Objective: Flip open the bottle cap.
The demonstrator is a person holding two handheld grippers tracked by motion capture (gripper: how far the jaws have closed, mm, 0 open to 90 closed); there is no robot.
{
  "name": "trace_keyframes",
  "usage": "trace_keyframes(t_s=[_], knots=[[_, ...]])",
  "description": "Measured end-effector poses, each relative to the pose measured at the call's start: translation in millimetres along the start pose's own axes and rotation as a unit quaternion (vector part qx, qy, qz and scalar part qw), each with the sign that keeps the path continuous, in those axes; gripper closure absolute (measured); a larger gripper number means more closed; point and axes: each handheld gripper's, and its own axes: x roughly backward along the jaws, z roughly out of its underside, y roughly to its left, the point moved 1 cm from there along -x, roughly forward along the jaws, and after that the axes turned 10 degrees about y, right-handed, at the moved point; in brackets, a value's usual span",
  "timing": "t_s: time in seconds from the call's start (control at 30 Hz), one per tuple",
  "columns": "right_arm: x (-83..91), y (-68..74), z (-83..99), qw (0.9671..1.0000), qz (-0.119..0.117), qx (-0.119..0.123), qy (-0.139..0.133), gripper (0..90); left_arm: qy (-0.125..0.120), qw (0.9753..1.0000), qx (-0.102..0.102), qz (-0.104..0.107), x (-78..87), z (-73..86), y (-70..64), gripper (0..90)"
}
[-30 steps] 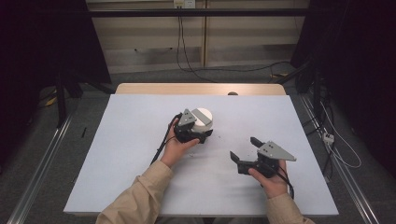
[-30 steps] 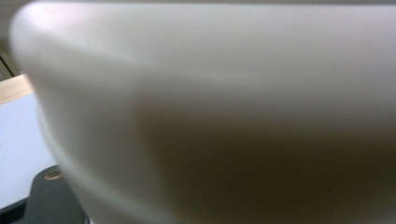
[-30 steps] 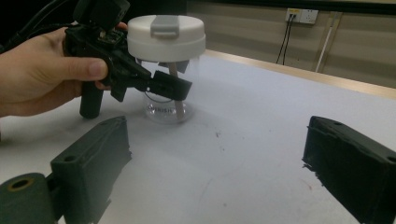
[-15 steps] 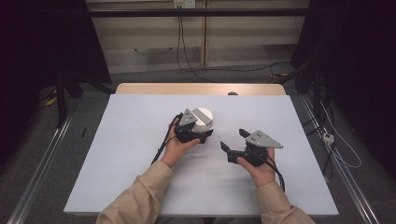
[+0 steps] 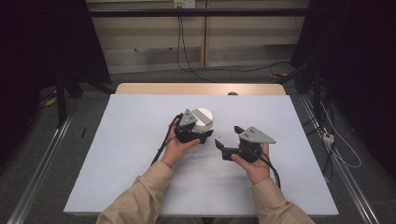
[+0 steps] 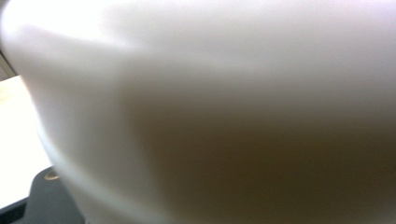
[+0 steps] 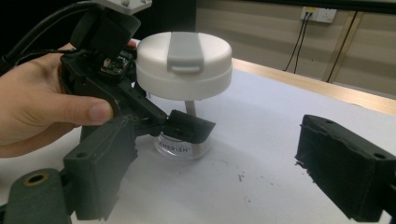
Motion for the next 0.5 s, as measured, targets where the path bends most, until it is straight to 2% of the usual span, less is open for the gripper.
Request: trace_keyframes(t_s=[0.33,0.37,0.5], knots=[[-6.5,0.1,-6.8,1.0,0.0,-0.001,0.002,16.7,0.001,1.0,0.001,-0.001,-0.3,0.1,-0.3,18.6],[-7.1,0.0,-7.5,1.0,0.0,-0.001,0.002,18.2,0.004,1.0,-0.005,-0.002,0.2,0.1,0.1,18.6],[-9.4,0.0,-11.2,1.0,-0.007,-0.001,0.004,27.8,0.004,1.0,-0.002,-0.002,0.3,0.3,-0.4,18.5]])
